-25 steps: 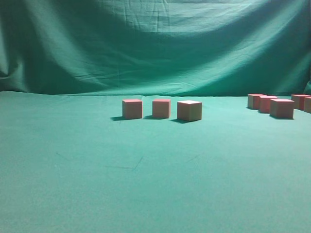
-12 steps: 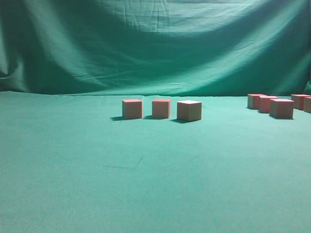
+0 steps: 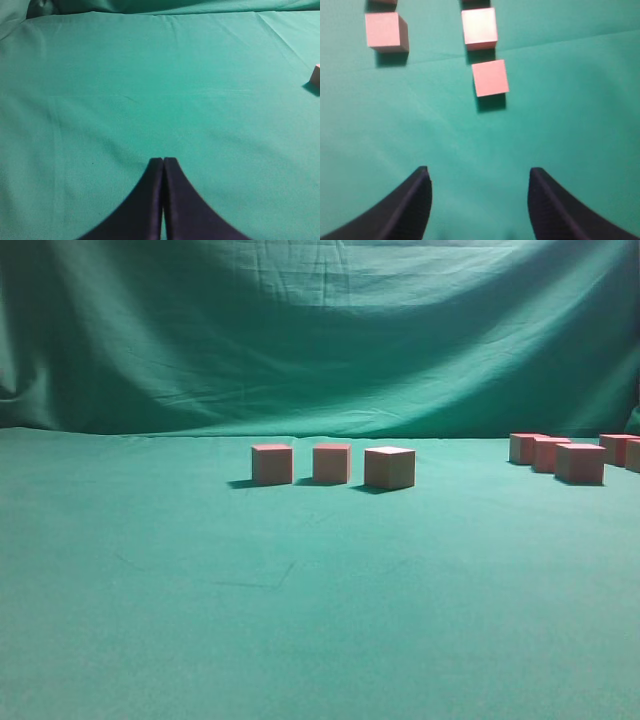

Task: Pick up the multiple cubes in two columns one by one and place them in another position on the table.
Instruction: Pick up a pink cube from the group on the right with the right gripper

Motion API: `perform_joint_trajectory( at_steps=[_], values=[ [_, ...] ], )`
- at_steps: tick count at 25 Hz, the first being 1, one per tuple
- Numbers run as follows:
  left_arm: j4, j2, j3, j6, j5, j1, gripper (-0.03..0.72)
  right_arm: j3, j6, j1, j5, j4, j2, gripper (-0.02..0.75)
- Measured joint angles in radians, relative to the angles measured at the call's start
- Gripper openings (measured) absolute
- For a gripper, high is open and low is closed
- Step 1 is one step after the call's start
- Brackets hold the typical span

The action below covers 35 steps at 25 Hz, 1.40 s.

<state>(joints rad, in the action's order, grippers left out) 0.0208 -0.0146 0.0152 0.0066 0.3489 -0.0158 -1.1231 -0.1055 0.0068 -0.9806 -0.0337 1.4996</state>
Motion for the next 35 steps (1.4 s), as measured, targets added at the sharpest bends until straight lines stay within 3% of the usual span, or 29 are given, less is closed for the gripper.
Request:
perform_joint_trajectory(
  at_steps=[12, 18, 24, 26, 32, 35],
  values=[
    [0.0, 0.0, 0.0, 0.0, 0.0, 0.0, 0.0, 0.0, 0.037, 0.0, 0.186, -0.079, 0.21, 0.392],
    [0.0, 0.0, 0.0, 0.0, 0.0, 0.0, 0.0, -0.004, 0.037, 0.0, 0.223, -0.097, 0.285, 0.619],
    [0.0, 0.0, 0.0, 0.0, 0.0, 0.0, 0.0, -0.009, 0.038, 0.0, 0.272, -0.097, 0.334, 0.618],
    [0.0, 0.0, 0.0, 0.0, 0.0, 0.0, 0.0, -0.009, 0.038, 0.0, 0.286, -0.097, 0.349, 0.565],
    [0.0, 0.0, 0.0, 0.0, 0.0, 0.0, 0.0, -0.018, 0.038, -0.002, 0.301, -0.097, 0.38, 0.568],
    [0.0, 0.0, 0.0, 0.0, 0.0, 0.0, 0.0, -0.02, 0.036, -0.002, 0.317, -0.095, 0.387, 0.446]
  ],
)
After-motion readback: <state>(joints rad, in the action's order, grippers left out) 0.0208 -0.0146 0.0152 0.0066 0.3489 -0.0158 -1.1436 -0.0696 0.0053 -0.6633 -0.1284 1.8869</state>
